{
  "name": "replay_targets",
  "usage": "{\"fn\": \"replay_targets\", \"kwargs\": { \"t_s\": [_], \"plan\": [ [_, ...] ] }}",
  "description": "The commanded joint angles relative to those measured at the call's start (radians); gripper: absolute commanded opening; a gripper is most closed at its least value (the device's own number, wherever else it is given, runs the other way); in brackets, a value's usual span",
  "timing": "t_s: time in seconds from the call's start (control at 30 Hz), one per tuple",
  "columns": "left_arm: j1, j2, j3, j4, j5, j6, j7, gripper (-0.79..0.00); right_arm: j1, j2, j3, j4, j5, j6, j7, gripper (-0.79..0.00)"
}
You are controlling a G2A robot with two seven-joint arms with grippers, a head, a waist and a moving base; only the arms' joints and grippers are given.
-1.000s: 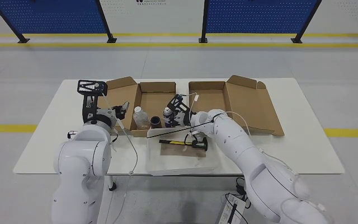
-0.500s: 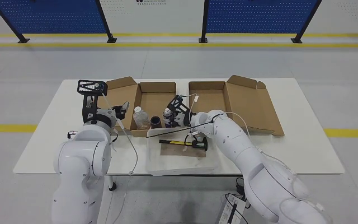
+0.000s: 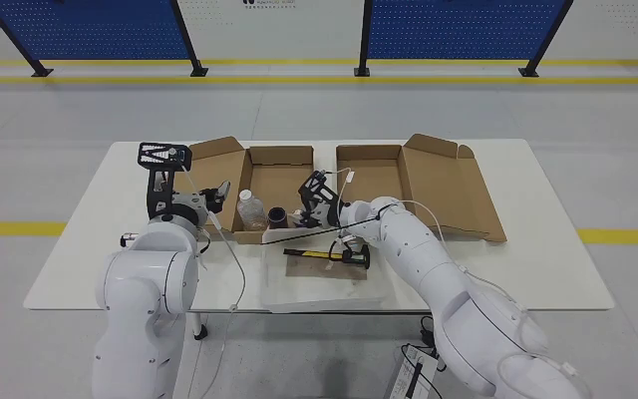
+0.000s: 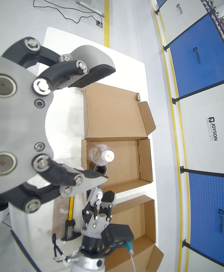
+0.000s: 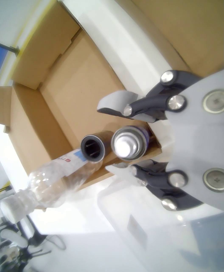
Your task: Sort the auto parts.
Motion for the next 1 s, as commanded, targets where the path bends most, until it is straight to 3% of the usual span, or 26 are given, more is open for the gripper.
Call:
{"fn": "replay_targets", "kwargs": {
  "t_s": [0.0, 0.13, 0.17, 0.2, 0.5, 0.73, 0.87, 0.97],
  "plan": [
    [0.000, 0.000, 0.000, 0.000, 0.000, 0.000, 0.000, 0.000, 0.003, 0.001, 0.002, 0.000, -0.003, -0.002, -0.004, -0.351],
    [0.000, 0.000, 0.000, 0.000, 0.000, 0.000, 0.000, 0.000, 0.014, 0.007, 0.005, -0.008, -0.023, -0.004, -0.028, -0.225],
    [0.000, 0.000, 0.000, 0.000, 0.000, 0.000, 0.000, 0.000, 0.018, 0.010, 0.006, -0.012, -0.032, -0.002, -0.037, -0.028],
    [0.000, 0.000, 0.000, 0.000, 0.000, 0.000, 0.000, 0.000, 0.021, 0.013, 0.008, -0.016, -0.038, -0.003, -0.048, 0.000],
    [0.000, 0.000, 0.000, 0.000, 0.000, 0.000, 0.000, 0.000, 0.032, 0.061, 0.035, -0.074, -0.098, -0.013, -0.116, 0.000],
    [0.000, 0.000, 0.000, 0.000, 0.000, 0.000, 0.000, 0.000, -0.002, 0.127, 0.087, -0.202, -0.152, -0.006, -0.131, 0.000],
    [0.000, 0.000, 0.000, 0.000, 0.000, 0.000, 0.000, 0.000, -0.062, 0.190, 0.152, -0.365, -0.195, 0.021, -0.061, 0.000],
    [0.000, 0.000, 0.000, 0.000, 0.000, 0.000, 0.000, 0.000, -0.134, 0.243, 0.220, -0.528, -0.247, 0.091, 0.103, 0.000]
  ]
}}
